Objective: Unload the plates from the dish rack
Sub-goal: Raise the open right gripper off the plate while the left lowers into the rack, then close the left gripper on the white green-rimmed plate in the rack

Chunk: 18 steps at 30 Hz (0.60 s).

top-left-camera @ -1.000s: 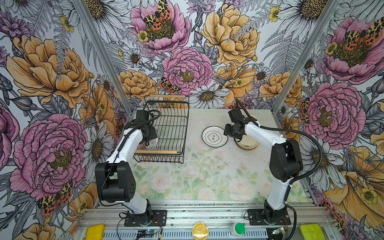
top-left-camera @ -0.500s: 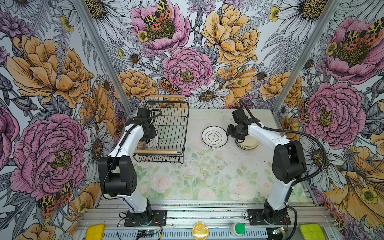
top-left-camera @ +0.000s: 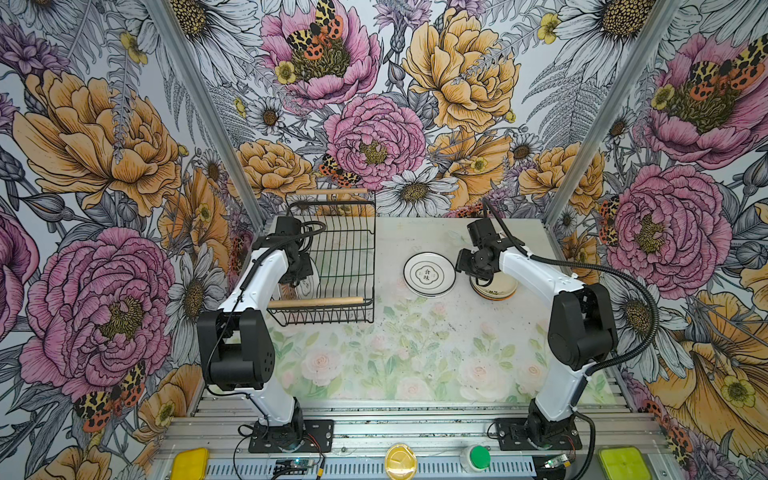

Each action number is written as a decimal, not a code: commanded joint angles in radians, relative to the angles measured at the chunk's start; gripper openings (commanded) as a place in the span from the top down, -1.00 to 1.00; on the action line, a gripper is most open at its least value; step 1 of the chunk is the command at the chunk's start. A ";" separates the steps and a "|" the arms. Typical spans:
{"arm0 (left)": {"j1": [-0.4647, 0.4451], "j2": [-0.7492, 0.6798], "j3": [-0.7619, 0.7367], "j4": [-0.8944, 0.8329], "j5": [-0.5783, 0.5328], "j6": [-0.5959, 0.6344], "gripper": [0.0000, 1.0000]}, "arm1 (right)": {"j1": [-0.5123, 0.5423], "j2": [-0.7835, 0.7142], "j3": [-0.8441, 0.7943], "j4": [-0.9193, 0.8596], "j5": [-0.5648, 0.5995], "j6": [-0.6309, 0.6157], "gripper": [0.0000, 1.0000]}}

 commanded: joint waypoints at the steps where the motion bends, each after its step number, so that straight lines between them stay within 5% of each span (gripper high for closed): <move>1: 0.012 0.014 0.029 -0.004 0.009 -0.035 0.70 | -0.009 -0.045 -0.010 0.019 -0.009 -0.016 -0.21; 18: 0.014 0.015 0.063 -0.067 -0.008 -0.006 0.99 | -0.021 -0.072 -0.027 0.022 -0.025 -0.010 -0.19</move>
